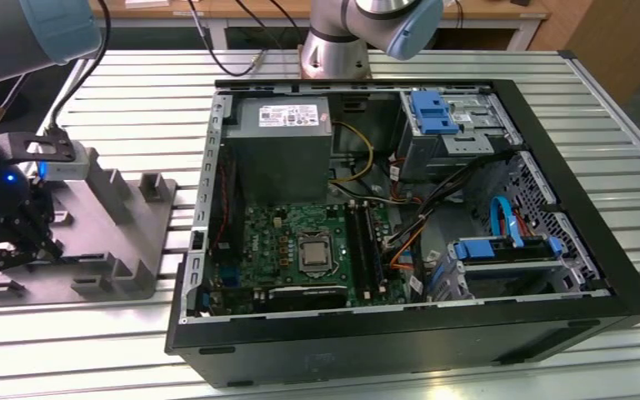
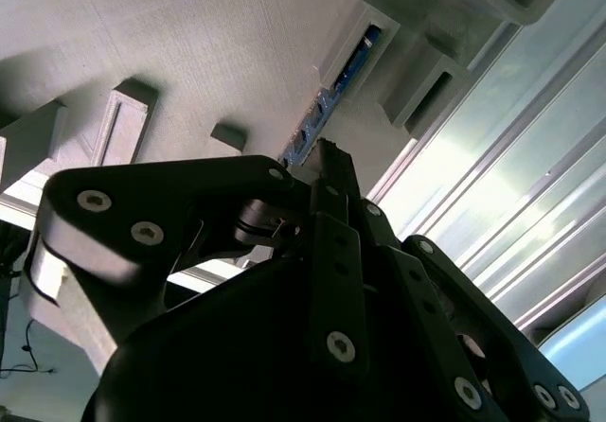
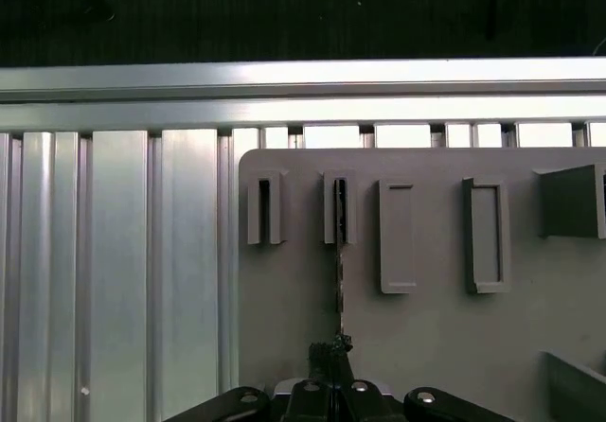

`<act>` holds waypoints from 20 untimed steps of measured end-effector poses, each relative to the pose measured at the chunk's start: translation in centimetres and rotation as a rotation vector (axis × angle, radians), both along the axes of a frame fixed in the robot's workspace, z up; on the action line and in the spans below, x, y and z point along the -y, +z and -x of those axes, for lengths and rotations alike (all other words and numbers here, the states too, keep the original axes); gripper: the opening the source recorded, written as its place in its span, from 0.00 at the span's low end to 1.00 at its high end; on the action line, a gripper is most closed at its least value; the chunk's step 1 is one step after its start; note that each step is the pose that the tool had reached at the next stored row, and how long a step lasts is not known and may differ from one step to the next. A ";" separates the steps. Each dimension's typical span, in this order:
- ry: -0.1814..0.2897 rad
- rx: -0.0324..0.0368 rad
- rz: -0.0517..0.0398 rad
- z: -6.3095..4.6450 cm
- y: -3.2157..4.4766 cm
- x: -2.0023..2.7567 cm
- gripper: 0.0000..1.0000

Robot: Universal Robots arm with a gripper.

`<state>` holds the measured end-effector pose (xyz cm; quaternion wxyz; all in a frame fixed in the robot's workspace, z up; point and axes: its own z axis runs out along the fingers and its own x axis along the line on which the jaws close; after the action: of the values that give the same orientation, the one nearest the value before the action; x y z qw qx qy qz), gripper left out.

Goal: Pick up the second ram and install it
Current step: 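Pick up the second ram and move it above second insertion slot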

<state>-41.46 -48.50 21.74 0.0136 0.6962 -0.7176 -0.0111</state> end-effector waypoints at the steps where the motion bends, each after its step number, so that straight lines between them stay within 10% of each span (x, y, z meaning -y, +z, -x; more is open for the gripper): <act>1: 0.000 0.0000 0.0000 0.0 0.00 0.00 0.10; 10: 0.001 0.0000 0.0000 0.0 0.00 0.00 0.30; 14: 0.001 0.0000 -0.0209 0.1 -0.15 -0.01 0.30; 20: 0.006 0.0000 -0.0287 0.4 -0.88 0.00 0.30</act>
<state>-41.86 -48.50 20.86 0.0036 0.6985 -0.7153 -0.0214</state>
